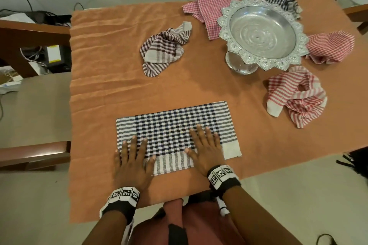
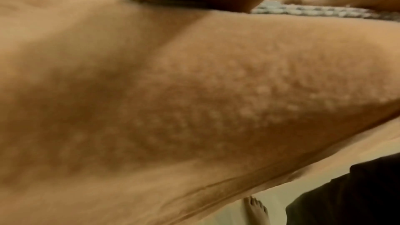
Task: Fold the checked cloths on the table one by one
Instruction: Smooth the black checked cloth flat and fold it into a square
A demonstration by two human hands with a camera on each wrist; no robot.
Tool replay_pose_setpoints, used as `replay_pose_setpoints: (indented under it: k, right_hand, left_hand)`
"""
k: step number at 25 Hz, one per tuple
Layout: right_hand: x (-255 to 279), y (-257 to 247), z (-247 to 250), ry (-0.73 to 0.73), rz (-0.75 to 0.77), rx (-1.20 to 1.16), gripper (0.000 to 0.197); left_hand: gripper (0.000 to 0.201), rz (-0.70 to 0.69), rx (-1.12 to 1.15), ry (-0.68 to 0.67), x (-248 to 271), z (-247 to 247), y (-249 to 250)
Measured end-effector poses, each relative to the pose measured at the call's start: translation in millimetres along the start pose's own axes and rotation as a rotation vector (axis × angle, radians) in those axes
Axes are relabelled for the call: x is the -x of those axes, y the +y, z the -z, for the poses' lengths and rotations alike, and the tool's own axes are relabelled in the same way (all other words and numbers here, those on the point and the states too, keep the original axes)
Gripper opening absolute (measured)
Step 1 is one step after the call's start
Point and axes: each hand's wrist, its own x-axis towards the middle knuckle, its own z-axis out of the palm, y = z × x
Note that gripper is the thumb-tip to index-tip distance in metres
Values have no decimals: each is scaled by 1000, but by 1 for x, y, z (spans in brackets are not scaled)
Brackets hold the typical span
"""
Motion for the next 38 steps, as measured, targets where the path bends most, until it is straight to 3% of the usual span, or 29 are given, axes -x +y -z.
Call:
replay_pose_setpoints:
  k: [3, 10, 13, 16, 21, 24, 27, 30, 32, 35, 38]
  right_hand:
    - [11, 45, 14, -32, -170, -2, 81]
    - [7, 45, 21, -89, -187, -50, 92]
    - [10, 29, 29, 54, -198, -133, 74]
    - [16, -13, 34, 237, -48, -221, 47]
    - [16, -83, 32, -89, 275, -225, 34]
    - [13, -101, 24, -136, 297, -203, 35]
    - [12, -105, 24, -147, 270, -205, 40]
    - [12, -111, 33, -143, 248, -263, 41]
    - [12, -118, 40, -146, 206, -421, 47]
    - [13, -124, 47, -128, 117, -651, 53]
    - [13, -118, 46, -92, 2, -706, 43]
  left_hand:
    - [71, 40, -28, 7, 1, 2, -9]
    - [78, 8, 12, -78, -4, 8, -8]
    - [73, 62, 144, -15, 2, 22, -8]
    - [57, 156, 294, 77, 16, 37, -10]
    - [53, 269, 608, 88, 27, 42, -9]
    - [56, 417, 910, 111, 21, 41, -15]
    - [60, 507, 1014, 77, 20, 47, -20]
    - [47, 444, 1039, 93, 23, 56, -17]
    - [53, 358, 1070, 77, 22, 62, -9]
    - [74, 209, 1213, -113, 22, 73, 12]
    - [92, 142, 1390, -288, 12, 68, 21]
